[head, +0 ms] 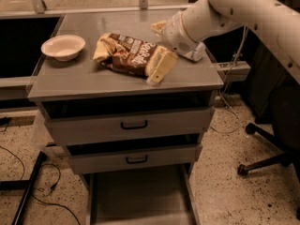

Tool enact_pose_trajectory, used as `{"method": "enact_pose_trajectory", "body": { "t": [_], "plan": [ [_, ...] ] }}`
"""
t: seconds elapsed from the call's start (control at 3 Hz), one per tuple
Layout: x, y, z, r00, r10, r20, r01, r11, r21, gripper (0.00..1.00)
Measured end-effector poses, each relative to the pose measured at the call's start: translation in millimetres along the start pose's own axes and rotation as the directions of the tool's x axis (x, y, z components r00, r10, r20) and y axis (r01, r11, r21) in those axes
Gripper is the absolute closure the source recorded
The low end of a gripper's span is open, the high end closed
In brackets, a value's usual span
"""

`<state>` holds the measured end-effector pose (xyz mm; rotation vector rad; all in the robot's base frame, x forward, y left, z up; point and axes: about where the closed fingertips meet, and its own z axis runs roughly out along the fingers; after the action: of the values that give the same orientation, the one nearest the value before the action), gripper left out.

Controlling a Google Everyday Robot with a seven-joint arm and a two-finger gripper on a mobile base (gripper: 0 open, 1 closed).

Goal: Place brown chip bag into bottom drawer

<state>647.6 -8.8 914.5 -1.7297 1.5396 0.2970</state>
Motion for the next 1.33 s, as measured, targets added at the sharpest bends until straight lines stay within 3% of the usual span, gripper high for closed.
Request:
{"method": "enact_pose_trajectory", "body": {
  "t": [0.67,1.0,1.33],
  "plan": [
    [1.2,-45.9,69.7,0.995,0.049,0.084,-0.043,0.9968,-0.067,0.00],
    [4.7,-68.4,91.8,0.987,0.121,0.109,-0.111,0.9898,-0.089,0.00],
    [11.2,-83.7,105.0,0.979,0.195,0.054,-0.191,0.9789,-0.071,0.00]
  ]
}}
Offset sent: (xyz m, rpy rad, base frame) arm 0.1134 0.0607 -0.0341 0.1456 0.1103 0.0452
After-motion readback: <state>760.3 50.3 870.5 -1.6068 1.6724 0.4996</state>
